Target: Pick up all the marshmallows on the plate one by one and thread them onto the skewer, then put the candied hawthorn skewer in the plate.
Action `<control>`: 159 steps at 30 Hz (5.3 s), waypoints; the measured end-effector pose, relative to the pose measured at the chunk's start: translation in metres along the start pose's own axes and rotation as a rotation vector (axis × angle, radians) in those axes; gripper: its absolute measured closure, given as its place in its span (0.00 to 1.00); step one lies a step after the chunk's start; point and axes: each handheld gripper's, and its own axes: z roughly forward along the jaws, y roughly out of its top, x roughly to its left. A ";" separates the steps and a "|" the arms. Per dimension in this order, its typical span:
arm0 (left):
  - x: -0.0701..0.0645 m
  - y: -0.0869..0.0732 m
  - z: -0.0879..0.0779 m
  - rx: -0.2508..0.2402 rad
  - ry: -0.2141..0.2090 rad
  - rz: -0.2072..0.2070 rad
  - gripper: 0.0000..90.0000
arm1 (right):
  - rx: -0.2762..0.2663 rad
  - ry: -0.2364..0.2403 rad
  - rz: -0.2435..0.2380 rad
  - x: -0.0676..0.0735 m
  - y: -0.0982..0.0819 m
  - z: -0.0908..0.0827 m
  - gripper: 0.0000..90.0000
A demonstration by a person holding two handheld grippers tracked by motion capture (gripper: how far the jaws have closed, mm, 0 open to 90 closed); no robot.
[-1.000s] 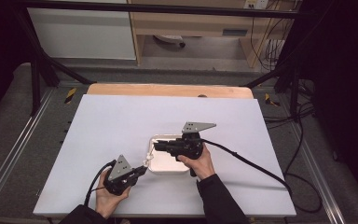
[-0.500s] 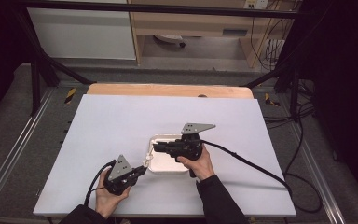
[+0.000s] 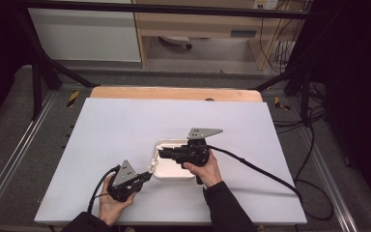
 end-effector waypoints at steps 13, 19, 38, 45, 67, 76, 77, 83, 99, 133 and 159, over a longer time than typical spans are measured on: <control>0.000 0.000 0.000 0.005 0.002 -0.001 0.99 | 0.014 0.001 0.000 0.000 -0.002 0.001 0.94; 0.000 0.000 0.000 0.008 0.004 0.001 0.99 | 0.020 0.003 0.000 0.000 -0.003 0.002 0.95; 0.005 0.001 -0.002 -0.025 -0.008 -0.033 0.99 | -0.004 -0.092 -0.031 0.002 0.000 -0.001 0.57; 0.004 0.002 -0.001 -0.035 -0.012 -0.034 0.99 | -0.037 -0.137 -0.023 -0.003 0.000 -0.012 0.38; 0.013 0.014 -0.006 0.048 -0.001 -0.107 0.99 | 0.193 -0.352 -0.005 -0.033 -0.046 -0.065 0.03; 0.019 0.030 0.000 0.096 -0.002 -0.111 0.98 | 0.223 -0.436 0.003 -0.041 -0.066 -0.097 0.01; 0.019 0.032 0.000 0.097 0.000 -0.113 0.98 | 0.221 -0.443 0.008 -0.042 -0.068 -0.100 0.01; 0.021 0.043 0.005 0.135 -0.007 -0.106 0.98 | 0.206 -0.460 0.033 -0.046 -0.079 -0.117 0.01; 0.022 0.058 0.041 0.281 0.002 -0.101 0.98 | 0.189 -0.485 0.047 -0.051 -0.098 -0.150 0.01; 0.009 0.057 0.090 0.495 0.030 -0.078 0.98 | 0.172 -0.492 0.055 -0.052 -0.100 -0.156 0.01; 0.021 0.064 0.058 0.329 0.012 -0.070 0.53 | 0.177 -0.492 0.054 -0.053 -0.101 -0.156 0.01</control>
